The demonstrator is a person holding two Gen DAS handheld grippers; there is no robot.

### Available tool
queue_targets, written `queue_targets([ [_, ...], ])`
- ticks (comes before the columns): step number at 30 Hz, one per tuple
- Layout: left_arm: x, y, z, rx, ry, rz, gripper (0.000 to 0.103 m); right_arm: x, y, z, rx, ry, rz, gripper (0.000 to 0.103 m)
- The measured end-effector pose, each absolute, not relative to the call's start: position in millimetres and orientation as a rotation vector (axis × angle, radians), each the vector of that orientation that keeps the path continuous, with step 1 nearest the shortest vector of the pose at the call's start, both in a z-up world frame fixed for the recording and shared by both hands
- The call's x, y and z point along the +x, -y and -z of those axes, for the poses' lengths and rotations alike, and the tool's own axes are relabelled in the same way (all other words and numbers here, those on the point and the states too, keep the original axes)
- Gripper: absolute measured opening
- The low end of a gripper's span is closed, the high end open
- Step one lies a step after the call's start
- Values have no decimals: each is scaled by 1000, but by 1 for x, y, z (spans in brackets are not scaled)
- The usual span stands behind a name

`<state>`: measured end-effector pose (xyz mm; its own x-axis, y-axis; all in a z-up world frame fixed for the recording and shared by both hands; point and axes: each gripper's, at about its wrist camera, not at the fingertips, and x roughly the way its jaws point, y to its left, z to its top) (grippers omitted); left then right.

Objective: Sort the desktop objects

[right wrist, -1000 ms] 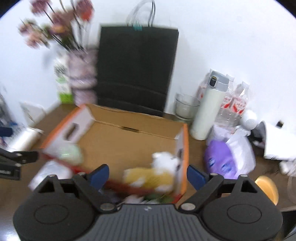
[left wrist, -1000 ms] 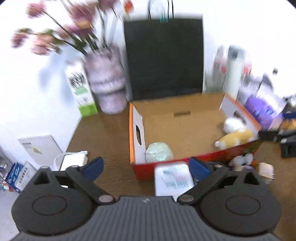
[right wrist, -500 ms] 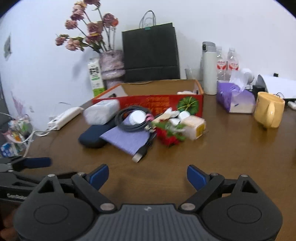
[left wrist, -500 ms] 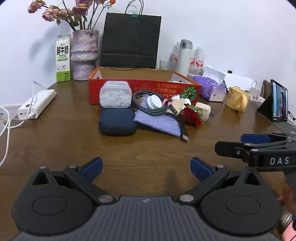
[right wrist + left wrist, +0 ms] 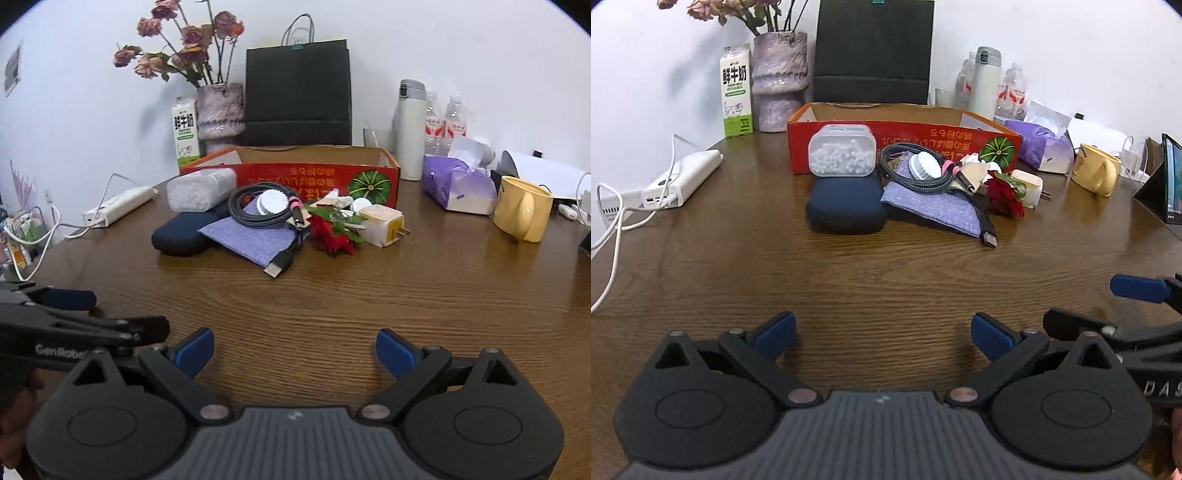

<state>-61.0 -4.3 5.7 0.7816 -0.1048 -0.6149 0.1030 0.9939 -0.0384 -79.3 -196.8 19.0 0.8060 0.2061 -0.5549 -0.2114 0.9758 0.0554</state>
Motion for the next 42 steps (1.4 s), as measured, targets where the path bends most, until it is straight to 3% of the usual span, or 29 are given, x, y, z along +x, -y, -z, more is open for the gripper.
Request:
queue_targets([
  [15,-59,2,-17,-7,-569,147,103,-63,215,-24,81,-652,-242,95],
  [26,41,-6,-36,12,-563,110,103,9,224,-47,30,-600,-217,85],
  [32,107,-5,-42,39,-573,43,101,60,217,-38,39,-638,-230,54],
  [34,117,-5,-39,28,-582,51,90,71,212,-32,31,-663,-242,48],
  [36,118,-8,-38,2,-578,46,67,76,210,-30,19,-661,-242,35],
  [42,81,-9,-49,-13,-533,-14,66,66,212,-34,30,-634,-240,31],
])
